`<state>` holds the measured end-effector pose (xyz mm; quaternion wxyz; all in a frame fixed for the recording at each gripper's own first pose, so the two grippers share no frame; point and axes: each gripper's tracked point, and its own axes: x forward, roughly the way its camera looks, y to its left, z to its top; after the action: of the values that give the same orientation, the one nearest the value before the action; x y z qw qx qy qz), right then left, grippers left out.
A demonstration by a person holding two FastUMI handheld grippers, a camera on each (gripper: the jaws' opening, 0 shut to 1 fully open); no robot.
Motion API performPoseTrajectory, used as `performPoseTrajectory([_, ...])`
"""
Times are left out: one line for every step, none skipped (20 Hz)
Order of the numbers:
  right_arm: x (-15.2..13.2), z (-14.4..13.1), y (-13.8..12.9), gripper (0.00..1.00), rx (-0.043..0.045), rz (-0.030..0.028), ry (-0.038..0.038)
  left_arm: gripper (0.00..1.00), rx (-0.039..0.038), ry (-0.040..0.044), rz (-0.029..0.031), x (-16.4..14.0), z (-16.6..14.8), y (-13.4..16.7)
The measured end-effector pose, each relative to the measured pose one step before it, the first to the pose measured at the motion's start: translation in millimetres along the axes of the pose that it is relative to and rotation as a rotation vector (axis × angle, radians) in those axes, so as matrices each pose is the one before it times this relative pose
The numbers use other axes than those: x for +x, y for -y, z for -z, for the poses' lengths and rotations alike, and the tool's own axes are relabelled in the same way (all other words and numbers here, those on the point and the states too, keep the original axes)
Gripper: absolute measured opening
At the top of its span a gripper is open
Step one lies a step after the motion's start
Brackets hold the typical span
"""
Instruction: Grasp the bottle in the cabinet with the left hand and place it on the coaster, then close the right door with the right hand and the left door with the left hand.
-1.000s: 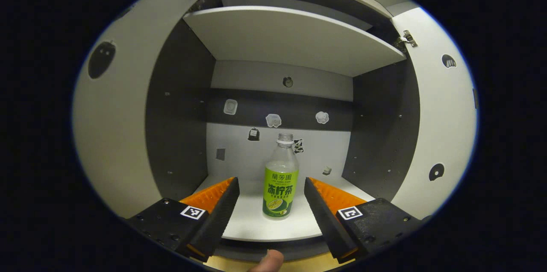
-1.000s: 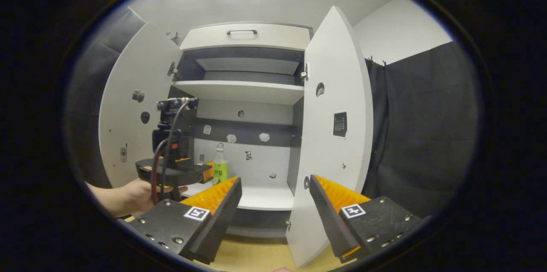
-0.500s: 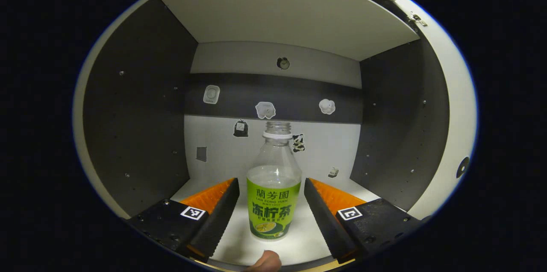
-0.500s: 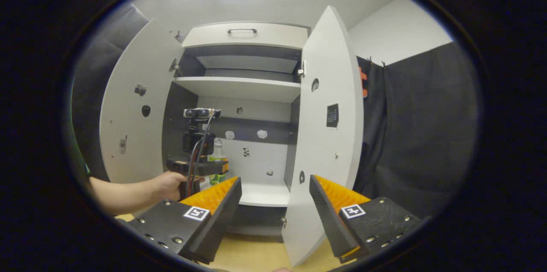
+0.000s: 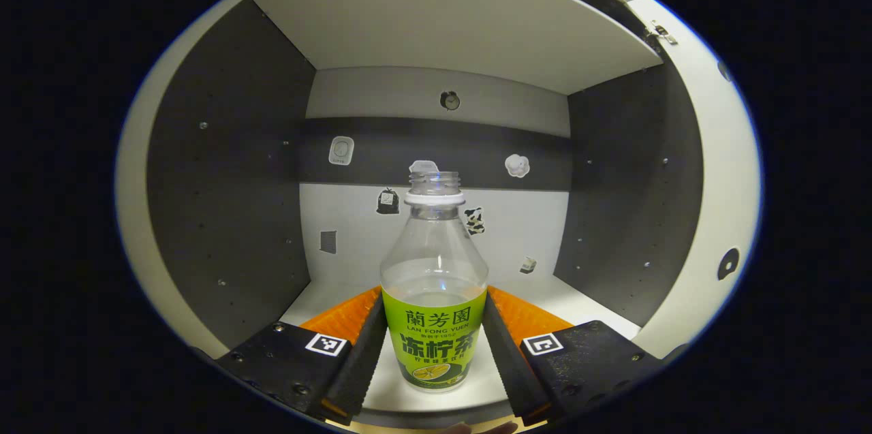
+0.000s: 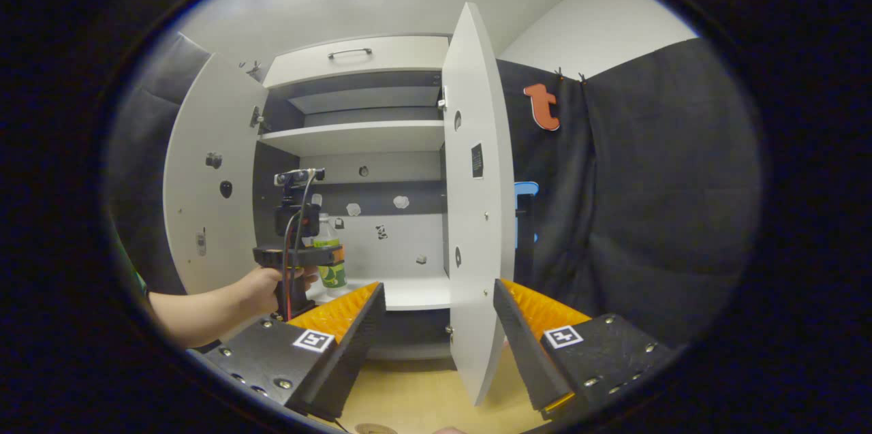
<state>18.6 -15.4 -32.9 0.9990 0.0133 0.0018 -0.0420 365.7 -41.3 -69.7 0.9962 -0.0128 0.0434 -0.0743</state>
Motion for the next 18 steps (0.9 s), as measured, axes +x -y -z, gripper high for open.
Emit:
performPoseTrajectory([-6.28, -0.57, -0.36, 0.96, 0.00701, -0.01095, 0.00304, 0.79, -0.00149, -0.00109, -0.00101, -12.47, -2.88, 1.45])
performPoseTrajectory([-6.45, -0.38, 0.33, 0.96, 0.00431, -0.01032, 0.00094, 0.79, -0.00217, -0.00287, -0.00691, -13.78, -0.67, 0.25])
performPoseTrajectory([-7.14, -0.34, 1.75, 0.96, 0.00258, -0.0066, 0.00024, 0.79, -0.01034, -0.00428, -0.00904, -12.29, -1.87, 0.38])
performPoseTrajectory([-6.57, -0.7, 0.93, 0.96, 0.0008, -0.00988, 0.00199, 0.79, -0.00911, -0.00497, -0.00809, -13.29, -0.17, 1.37])
performPoseTrajectory([-6.74, -0.99, -0.14, 0.96, -0.00186, -0.01396, 0.00299, 0.79, -0.00174, 0.00113, -0.0121, -13.54, -2.03, -0.22])
performPoseTrajectory([-6.16, -1.67, 0.96, 0.96, -0.00514, -0.01127, 0.00422, 0.79, 0.00014, -0.00028, -0.01172, -12.63, -2.36, -2.31])
performPoseTrajectory([-5.83, -0.29, 1.45, 0.96, -0.00852, -0.01065, 0.00313, 0.79, -0.00131, 0.00575, -0.00747, -14.07, -3.59, -1.27])
performPoseTrajectory([-5.09, -0.98, 1.08, 0.96, -0.00832, -0.01126, 0.00628, 0.79, -0.01079, 0.01073, -0.00943, -13.6, -4.27, -0.98])
performPoseTrajectory([-3.95, -0.56, 0.35, 0.96, -0.00603, -0.01306, 0.00641, 0.79, -0.01733, 0.00432, -0.00243, -13.76, -3.94, -0.24])
performPoseTrajectory([-3.38, -0.81, 0.6, 0.96, -0.00311, -0.01145, 0.00995, 0.79, -0.01837, -0.00015, 0.0026, -14.07, -0.56, 1.48])
performPoseTrajectory([-2.62, -1.25, 0.43, 0.96, 0.00225, -0.00893, 0.00753, 0.79, -0.01546, -0.00846, 0.00054, -15.18, 0.28, -0.54])
performPoseTrajectory([-2.64, 0.39, 0.14, 0.96, 0.00916, -0.00852, 0.00494, 0.79, -0.01439, -0.00229, -0.00226, -13.28, 0.0, -1.14])
performPoseTrajectory([-3.05, 2.19, -0.23, 0.96, 0.01349, -0.00951, 0.00118, 0.79, -0.0131, 0.00065, -0.00269, -13.01, -1.52, -1.0])
performPoseTrajectory([-2.13, 1.43, -0.96, 0.96, 0.01548, -0.01056, -0.00389, 0.79, -0.00972, 0.00723, -0.00109, -12.52, -2.72, -1.23])
performPoseTrajectory([-1.92, 1.34, -0.97, 0.96, 0.01292, -0.00795, -0.00654, 0.79, -0.00531, 0.00657, 0.00042, -12.3, -1.79, -0.56])
performPoseTrajectory([-1.0, -0.03, -0.18, 0.96, 0.00771, -0.00385, -0.00385, 0.79, -0.00189, 0.0073, -0.00463, -11.34, -2.92, -2.06])
performPoseTrajectory([-0.04, -2.02, -1.05, 0.96, 0.0021, -0.00368, 0.00337, 0.79, 0.00111, 0.00856, -0.00101, -10.42, -2.81, -0.85])
performPoseTrajectory([1.13, -2.97, -1.91, 0.96, -0.00171, -0.00522, 0.00627, 0.79, 0.00009, 0.00819, -0.00477, -9.81, -0.7, 0.0])
